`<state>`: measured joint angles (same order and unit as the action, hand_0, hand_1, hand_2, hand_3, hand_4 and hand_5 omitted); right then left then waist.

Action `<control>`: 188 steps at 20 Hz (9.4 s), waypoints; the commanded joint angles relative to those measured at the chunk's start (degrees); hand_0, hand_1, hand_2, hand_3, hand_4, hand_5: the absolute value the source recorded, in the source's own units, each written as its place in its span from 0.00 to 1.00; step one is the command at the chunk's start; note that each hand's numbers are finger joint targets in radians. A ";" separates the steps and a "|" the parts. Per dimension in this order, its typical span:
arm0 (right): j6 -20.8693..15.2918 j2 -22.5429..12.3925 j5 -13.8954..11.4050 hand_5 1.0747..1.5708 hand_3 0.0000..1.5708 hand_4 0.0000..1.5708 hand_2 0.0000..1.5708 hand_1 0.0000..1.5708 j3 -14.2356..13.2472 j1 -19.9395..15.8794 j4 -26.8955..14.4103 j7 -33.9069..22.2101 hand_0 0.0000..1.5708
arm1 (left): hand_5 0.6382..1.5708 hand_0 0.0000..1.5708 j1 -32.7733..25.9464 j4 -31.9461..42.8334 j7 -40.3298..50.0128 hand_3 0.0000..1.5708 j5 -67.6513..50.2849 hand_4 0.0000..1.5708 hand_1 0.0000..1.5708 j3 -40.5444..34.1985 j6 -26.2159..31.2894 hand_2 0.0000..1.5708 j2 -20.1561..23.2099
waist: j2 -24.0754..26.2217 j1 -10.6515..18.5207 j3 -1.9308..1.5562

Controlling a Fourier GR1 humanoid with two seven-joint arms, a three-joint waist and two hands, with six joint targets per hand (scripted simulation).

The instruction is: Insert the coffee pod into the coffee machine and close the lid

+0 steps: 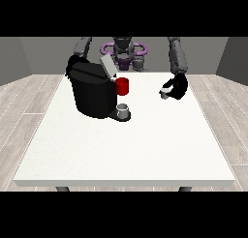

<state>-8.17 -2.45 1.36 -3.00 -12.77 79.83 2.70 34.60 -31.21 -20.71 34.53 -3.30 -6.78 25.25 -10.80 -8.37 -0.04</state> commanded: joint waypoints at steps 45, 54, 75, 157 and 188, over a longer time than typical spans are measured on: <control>-0.21 -0.70 -0.43 1.00 0.00 0.34 0.00 0.00 0.85 -7.45 -0.69 -0.15 0.00 | 1.00 0.83 30.93 -4.98 12.88 0.79 1.20 0.31 0.83 -4.32 12.32 0.85 0.99 | -4.19 -9.58 0.03; 0.13 -0.01 -0.03 1.00 0.00 0.32 0.00 0.00 1.55 -5.80 -0.35 -1.56 0.00 | 1.00 0.80 31.56 -4.07 12.04 0.77 1.47 0.33 0.80 -4.45 13.80 0.83 1.21 | -4.24 -9.63 0.05; -2.66 1.41 0.11 1.00 0.00 0.28 0.00 0.00 -0.25 -6.64 -2.08 2.13 0.00 | 1.00 0.78 32.59 -3.51 14.31 0.75 3.65 0.31 0.78 -2.98 14.63 0.81 -2.30 | -4.77 -7.60 0.03; 8.19 -6.64 0.55 1.00 0.00 0.10 0.00 0.00 1.93 -4.15 1.93 -5.87 0.00 | 1.00 0.00 -6.54 -24.77 11.73 0.00 -27.04 0.13 0.00 -13.29 22.09 0.00 -25.17 | 20.50 15.86 0.02; 10.84 -5.96 -1.18 1.00 0.00 0.00 0.00 0.00 -1.62 -22.43 -16.97 -1.63 0.00 | 1.00 0.00 -19.79 -45.45 15.30 0.00 -36.02 0.00 0.00 -8.89 20.08 0.00 -19.56 | 7.84 14.80 0.04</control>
<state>4.18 -9.75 0.86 -4.74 -32.64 64.27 2.16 14.86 -77.38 -4.61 -0.68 -11.45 13.31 4.21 -1.77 6.71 0.07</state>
